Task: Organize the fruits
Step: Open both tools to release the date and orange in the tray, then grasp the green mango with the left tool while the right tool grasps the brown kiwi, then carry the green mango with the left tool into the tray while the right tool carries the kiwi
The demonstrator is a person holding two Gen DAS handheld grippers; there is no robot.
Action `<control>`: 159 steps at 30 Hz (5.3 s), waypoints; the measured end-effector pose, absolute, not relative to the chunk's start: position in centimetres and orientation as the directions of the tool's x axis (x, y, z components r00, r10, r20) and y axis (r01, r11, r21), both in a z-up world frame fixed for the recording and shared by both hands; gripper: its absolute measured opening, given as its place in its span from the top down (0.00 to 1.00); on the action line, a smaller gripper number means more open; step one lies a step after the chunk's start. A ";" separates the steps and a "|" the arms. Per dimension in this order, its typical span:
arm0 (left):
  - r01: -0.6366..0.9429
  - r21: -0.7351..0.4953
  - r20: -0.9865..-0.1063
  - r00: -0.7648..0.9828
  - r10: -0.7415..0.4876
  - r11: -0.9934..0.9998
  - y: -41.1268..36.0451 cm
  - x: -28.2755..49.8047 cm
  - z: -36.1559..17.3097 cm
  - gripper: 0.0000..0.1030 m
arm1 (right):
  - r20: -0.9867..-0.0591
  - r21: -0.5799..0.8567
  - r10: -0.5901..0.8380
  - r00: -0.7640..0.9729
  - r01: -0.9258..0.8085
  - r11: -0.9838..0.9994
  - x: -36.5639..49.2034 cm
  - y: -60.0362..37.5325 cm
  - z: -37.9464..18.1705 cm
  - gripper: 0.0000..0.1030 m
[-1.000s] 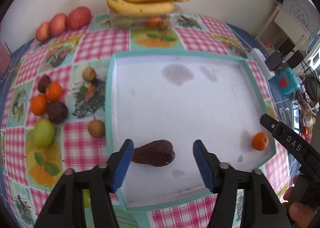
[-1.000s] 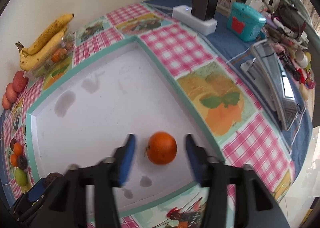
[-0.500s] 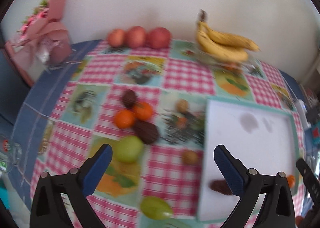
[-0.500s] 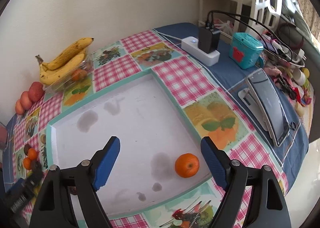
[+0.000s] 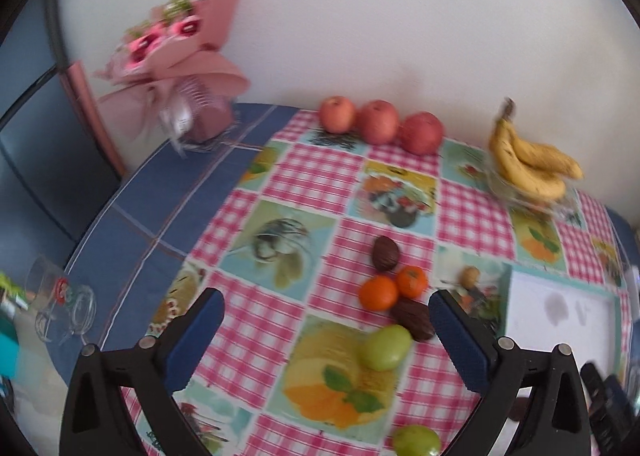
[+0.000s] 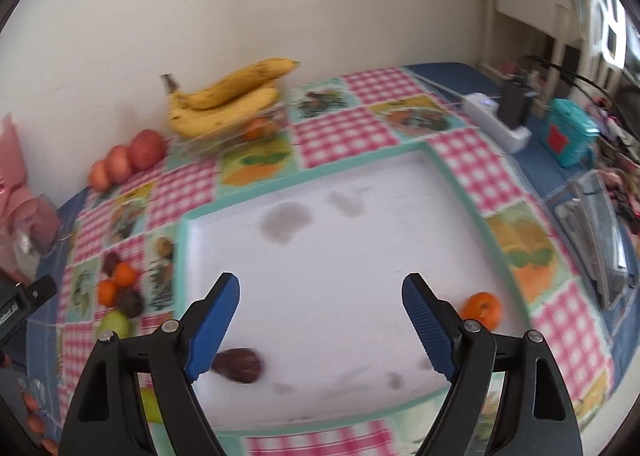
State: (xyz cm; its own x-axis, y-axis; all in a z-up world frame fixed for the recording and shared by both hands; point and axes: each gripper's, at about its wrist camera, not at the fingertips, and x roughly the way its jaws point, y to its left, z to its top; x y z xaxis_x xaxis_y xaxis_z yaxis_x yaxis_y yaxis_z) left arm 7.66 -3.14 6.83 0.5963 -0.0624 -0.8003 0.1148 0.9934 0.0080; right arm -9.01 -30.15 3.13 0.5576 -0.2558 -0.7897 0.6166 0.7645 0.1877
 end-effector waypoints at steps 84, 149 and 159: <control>0.207 -0.248 -0.943 0.175 -0.285 0.947 -6.8 10.8 -5.0 0.50 | -0.904 0.219 0.003 0.426 0.458 0.861 0.7 -24.3 0.8 0.18; 0.073 -0.288 -0.905 0.304 -0.296 0.955 -1.4 11.6 -0.2 0.50 | -0.941 0.040 -0.029 0.338 0.196 0.980 4.8 -17.0 -3.0 0.75; 0.112 -0.273 -0.892 0.342 -0.295 0.956 -2.2 11.0 1.6 0.50 | -0.903 0.066 -0.036 0.428 0.222 0.973 3.7 -17.7 1.2 0.75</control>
State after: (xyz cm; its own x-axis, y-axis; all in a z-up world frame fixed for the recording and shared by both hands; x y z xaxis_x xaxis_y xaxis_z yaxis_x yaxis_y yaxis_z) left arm 11.01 -2.20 1.59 0.3423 -0.2949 -0.8921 0.1118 0.9555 -0.2730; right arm 3.72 -17.75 1.24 0.4283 -0.0360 -0.9029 0.2218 0.9728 0.0664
